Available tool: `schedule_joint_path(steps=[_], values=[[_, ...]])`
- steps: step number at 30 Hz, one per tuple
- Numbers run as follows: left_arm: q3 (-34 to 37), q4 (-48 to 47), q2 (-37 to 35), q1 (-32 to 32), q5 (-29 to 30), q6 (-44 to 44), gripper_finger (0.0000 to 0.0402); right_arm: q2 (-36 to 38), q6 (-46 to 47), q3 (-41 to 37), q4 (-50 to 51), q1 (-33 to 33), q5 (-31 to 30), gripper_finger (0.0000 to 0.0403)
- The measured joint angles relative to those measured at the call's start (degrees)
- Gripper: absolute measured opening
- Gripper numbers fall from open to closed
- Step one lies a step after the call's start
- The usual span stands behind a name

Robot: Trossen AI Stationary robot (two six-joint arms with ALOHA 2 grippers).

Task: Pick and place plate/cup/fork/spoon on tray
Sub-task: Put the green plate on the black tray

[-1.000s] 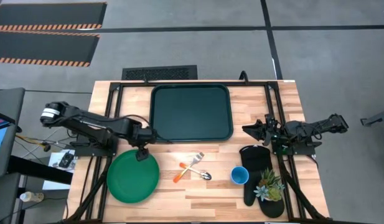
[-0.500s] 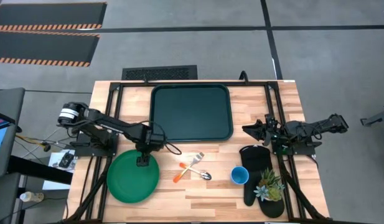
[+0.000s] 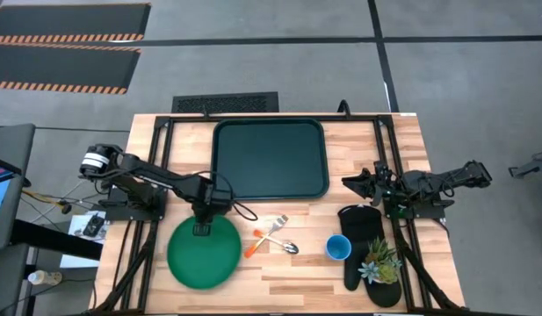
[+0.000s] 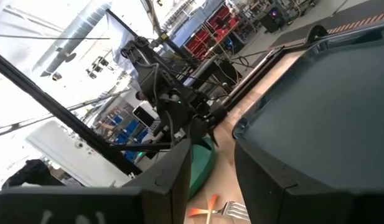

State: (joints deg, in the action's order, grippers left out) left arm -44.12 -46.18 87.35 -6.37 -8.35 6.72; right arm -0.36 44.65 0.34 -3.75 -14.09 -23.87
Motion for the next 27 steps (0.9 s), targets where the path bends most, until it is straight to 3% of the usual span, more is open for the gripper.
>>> schedule_joint_path(steps=[3,14,27], values=[[-0.07,0.41,-0.15,0.02,-3.86,1.45,0.0012,0.0,-0.12,0.02,0.0,0.0,0.0,0.0146],[-1.15,-1.23,-0.09,-0.03,-10.5,9.74,0.0004,0.0,-0.14,0.0,0.0,0.0,0.01,0.0144],[-13.9,-15.23,-0.07,0.02,-11.06,14.05,0.0,0.0,-0.19,0.02,0.0,0.0,0.0,0.0137]])
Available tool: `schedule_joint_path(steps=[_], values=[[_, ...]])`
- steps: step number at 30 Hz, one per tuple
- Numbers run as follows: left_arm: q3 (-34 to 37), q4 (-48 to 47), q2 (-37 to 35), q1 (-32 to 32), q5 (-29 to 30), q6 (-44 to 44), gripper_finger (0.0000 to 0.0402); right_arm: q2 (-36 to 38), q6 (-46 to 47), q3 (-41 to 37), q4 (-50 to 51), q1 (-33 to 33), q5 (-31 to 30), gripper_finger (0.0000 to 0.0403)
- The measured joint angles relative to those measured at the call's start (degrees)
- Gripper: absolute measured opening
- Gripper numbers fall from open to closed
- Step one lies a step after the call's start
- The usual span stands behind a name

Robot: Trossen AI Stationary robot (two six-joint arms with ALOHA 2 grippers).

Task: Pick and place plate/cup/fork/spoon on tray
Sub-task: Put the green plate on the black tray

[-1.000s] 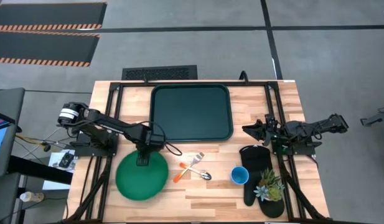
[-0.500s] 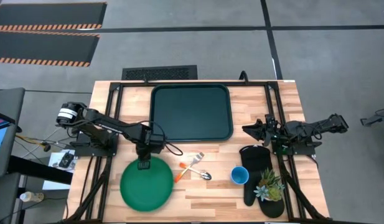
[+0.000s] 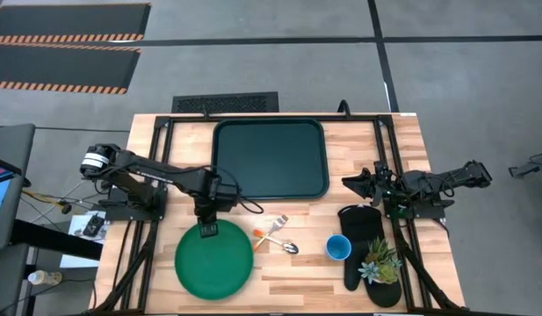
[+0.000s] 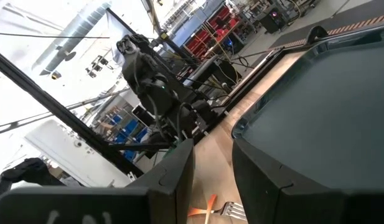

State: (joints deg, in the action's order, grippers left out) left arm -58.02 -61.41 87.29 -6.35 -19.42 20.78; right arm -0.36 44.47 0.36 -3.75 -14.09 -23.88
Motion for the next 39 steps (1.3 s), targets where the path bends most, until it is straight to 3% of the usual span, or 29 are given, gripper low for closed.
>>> schedule_joint_path(steps=[6,10,15,24,39], values=[[-6.64,-5.63,0.0,0.34,-0.92,3.37,0.0,0.0,-0.13,-0.02,0.0,-0.01,0.0,0.0134],[-12.23,-5.62,0.0,2.91,0.82,10.03,0.0,0.0,-0.12,-0.01,0.0,0.0,0.02,0.0134],[-18.67,-4.21,-0.02,9.18,11.24,18.19,0.0,0.0,-0.13,-0.02,0.0,0.0,0.0,0.0133],[-20.3,14.89,2.22,22.74,23.06,31.6,0.0,0.0,-1.44,0.0,-0.02,0.0,-0.07,0.0133],[-20.24,27.18,19.15,26.72,15.67,35.03,0.0,0.0,-1.44,-0.01,-0.02,0.0,-0.2,0.0132]])
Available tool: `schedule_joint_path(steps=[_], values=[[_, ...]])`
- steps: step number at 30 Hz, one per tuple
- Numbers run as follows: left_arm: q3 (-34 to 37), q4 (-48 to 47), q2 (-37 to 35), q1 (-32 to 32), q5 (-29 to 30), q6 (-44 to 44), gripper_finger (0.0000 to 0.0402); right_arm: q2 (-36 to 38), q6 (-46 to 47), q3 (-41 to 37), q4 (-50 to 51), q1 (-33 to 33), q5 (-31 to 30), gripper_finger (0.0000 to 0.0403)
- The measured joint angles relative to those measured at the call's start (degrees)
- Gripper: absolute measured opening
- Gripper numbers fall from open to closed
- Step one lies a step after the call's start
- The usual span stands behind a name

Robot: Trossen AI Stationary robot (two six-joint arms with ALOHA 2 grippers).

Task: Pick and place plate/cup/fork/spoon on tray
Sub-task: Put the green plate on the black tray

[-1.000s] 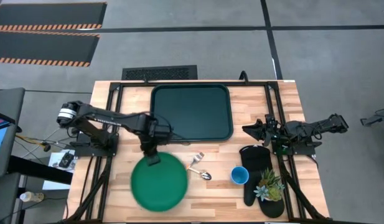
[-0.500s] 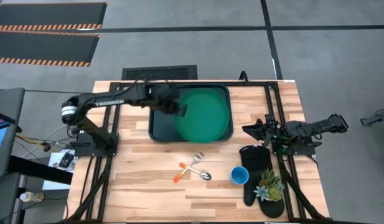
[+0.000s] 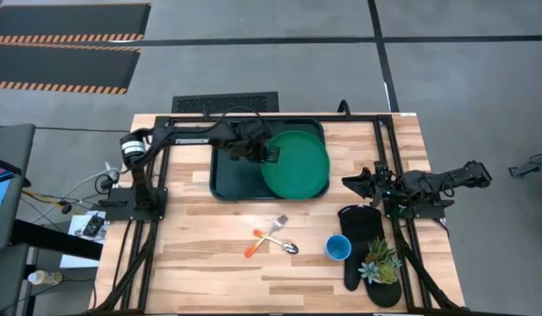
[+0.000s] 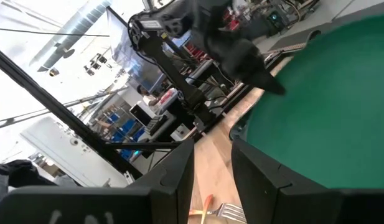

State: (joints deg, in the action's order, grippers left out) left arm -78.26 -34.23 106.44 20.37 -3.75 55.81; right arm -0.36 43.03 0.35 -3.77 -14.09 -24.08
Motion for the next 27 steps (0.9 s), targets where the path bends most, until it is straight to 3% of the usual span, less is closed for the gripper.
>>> schedule_joint_path(steps=[18,27], values=[[-0.02,3.23,3.47,0.9,-3.78,0.59,0.0003,0.0,-0.04,-0.01,0.0,0.0,-0.02,0.0133],[-0.02,4.05,3.47,0.86,-3.04,0.56,0.0042,0.0,-0.04,0.0,0.0,-0.01,-0.02,0.0134]])
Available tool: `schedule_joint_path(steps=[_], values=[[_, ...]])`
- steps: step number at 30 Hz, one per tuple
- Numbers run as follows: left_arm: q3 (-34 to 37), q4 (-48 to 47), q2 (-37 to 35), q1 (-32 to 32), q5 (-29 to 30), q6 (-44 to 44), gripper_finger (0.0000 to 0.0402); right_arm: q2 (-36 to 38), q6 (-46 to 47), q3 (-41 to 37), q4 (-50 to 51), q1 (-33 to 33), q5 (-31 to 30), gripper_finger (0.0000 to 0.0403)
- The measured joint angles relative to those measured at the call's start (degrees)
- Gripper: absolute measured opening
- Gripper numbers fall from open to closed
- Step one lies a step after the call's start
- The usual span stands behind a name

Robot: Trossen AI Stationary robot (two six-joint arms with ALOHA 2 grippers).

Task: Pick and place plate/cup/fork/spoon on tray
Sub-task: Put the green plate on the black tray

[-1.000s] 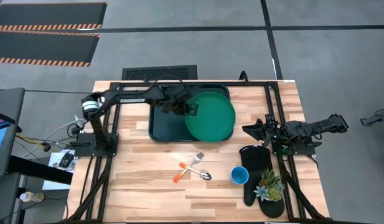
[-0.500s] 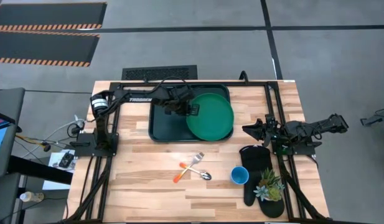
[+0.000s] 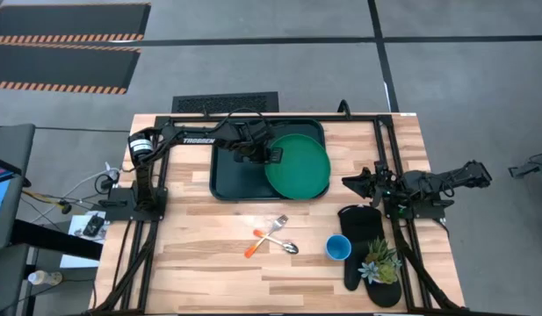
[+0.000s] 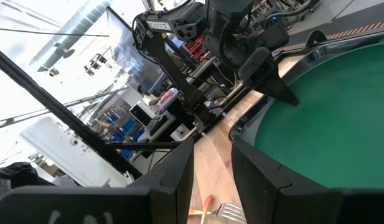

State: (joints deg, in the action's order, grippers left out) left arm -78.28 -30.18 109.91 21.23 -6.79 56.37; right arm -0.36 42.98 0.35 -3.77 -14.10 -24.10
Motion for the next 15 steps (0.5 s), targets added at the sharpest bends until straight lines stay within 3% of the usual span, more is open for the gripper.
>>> schedule_joint_path(steps=[15], values=[[0.0,1.46,0.0,0.39,0.76,-4.14,0.0141,0.0,-0.15,-0.01,-0.01,0.01,-0.42,0.0163]])
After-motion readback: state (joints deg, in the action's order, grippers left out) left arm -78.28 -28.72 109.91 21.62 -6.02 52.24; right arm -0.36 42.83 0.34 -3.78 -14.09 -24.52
